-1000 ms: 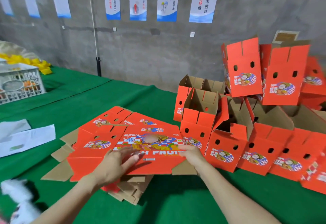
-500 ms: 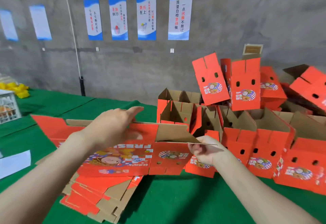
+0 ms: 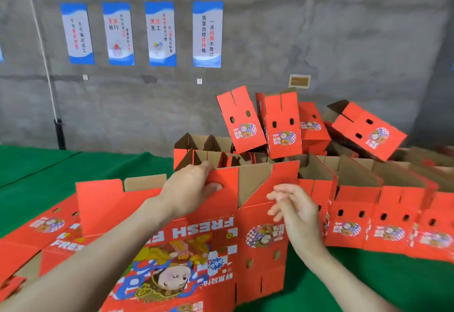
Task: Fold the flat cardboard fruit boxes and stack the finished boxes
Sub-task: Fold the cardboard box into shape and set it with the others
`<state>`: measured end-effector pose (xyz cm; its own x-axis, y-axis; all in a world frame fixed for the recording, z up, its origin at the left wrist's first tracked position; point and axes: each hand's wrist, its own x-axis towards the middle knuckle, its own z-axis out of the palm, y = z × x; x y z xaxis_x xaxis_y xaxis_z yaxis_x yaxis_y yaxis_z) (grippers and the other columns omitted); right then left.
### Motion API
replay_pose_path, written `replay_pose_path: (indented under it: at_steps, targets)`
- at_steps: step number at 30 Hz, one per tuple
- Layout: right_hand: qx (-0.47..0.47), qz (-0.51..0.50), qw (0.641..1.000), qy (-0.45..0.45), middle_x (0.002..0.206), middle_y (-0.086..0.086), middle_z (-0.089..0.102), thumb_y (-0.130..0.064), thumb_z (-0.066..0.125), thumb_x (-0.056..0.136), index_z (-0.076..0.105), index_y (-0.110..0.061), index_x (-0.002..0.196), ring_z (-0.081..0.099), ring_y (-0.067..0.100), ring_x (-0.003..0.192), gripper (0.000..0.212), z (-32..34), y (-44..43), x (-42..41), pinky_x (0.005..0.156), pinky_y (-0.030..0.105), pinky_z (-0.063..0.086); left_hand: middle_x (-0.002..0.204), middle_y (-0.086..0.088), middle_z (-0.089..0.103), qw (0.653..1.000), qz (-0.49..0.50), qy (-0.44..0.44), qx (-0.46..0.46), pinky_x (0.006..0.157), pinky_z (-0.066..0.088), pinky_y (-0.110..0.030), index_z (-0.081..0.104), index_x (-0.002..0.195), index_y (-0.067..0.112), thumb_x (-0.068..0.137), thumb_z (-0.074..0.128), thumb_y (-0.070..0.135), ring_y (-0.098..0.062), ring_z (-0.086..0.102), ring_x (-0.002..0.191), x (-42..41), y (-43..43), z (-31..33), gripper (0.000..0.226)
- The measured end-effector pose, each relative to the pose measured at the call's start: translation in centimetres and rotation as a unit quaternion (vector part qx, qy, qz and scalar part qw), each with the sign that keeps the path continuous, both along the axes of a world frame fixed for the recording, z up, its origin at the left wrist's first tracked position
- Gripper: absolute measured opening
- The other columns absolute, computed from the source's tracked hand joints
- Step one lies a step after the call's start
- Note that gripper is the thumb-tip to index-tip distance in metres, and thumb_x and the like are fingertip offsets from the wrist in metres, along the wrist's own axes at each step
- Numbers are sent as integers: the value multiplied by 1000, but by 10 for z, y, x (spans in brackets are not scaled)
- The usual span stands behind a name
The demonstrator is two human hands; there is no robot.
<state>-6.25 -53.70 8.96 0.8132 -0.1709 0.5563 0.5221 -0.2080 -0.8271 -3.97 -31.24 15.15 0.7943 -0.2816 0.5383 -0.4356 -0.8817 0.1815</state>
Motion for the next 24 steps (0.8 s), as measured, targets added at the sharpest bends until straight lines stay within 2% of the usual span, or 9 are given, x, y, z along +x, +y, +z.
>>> replay_pose_path:
  at_steps: [3, 5, 8, 10, 12, 14, 17, 20, 24]
  targets:
    - [-204, -34, 978, 16, 100, -16, 61, -16, 62, 91, 53, -29, 114, 64, 11, 83, 28, -5, -1, -7, 77, 25, 51, 96, -12, 65, 999, -33, 18, -34, 74, 47, -41, 50, 107, 12, 92, 56, 38, -33, 59, 93, 2, -34, -9, 31]
    - [-247, -74, 966, 31, 95, -15, 57, -18, 64, 88, 46, -22, 126, 59, 18, 86, 42, -7, -8, -7, 80, 30, 47, 94, -13, 65, 996, -57, 30, -54, 73, 45, -42, 49, 103, 11, 93, 54, 36, -33, 59, 93, 1, -55, -14, 28]
    - [-287, -102, 951, 62, 82, -13, 55, -25, 70, 84, 49, -18, 112, 53, 17, 83, 36, -5, -25, -8, 73, 29, 39, 93, -14, 65, 993, -79, 36, -85, 66, 39, -37, 49, 95, 11, 96, 51, 34, -34, 59, 92, 2, -82, -20, 24]
    - [-323, -109, 935, 102, 76, -6, 60, -32, 76, 78, 54, -15, 96, 57, 19, 80, 33, 0, -36, -10, 70, 31, 41, 91, -17, 65, 992, -78, 47, -90, 66, 38, -38, 47, 87, 13, 99, 42, 36, -37, 58, 90, 1, -98, -24, 27]
    - [-339, -114, 924, 138, 72, 2, 66, -34, 79, 74, 54, -14, 81, 63, 21, 73, 32, 0, -46, -13, 67, 33, 44, 94, -20, 64, 993, -68, 67, -74, 73, 44, -43, 46, 85, 11, 101, 34, 36, -41, 57, 93, 1, -112, -28, 32]
    - [-313, -78, 932, 163, 71, 11, 67, -29, 76, 78, 47, -13, 74, 66, 20, 57, 33, -8, -56, -17, 57, 31, 44, 103, -22, 64, 992, -67, 101, -23, 81, 46, -44, 53, 92, 6, 101, 34, 35, -42, 57, 100, 3, -123, -26, 36]
    - [-271, 10, 938, 216, 90, 18, 68, -26, 62, 91, 46, -10, 90, 68, 19, 52, 24, -18, -63, -23, 44, 29, 47, 104, -18, 65, 983, -69, 159, 57, 83, 48, -38, 59, 99, 5, 98, 42, 40, -37, 59, 101, 8, -126, -4, 39]
    - [-303, 18, 927, 223, 88, 1, 68, -30, 54, 96, 49, -15, 109, 69, 15, 58, 21, -23, -69, -23, 58, 33, 57, 93, -4, 64, 986, -77, 146, 33, 80, 49, -34, 59, 100, 14, 93, 50, 46, -25, 60, 92, 14, -104, 31, 34]
    - [-325, -59, 921, 206, 86, 0, 71, -43, 55, 93, 52, -18, 108, 69, 14, 68, 30, -27, -80, -21, 71, 37, 55, 83, -6, 66, 982, -100, 155, -32, 77, 49, -38, 64, 88, 14, 92, 56, 37, -21, 62, 79, 25, -54, 43, 25]
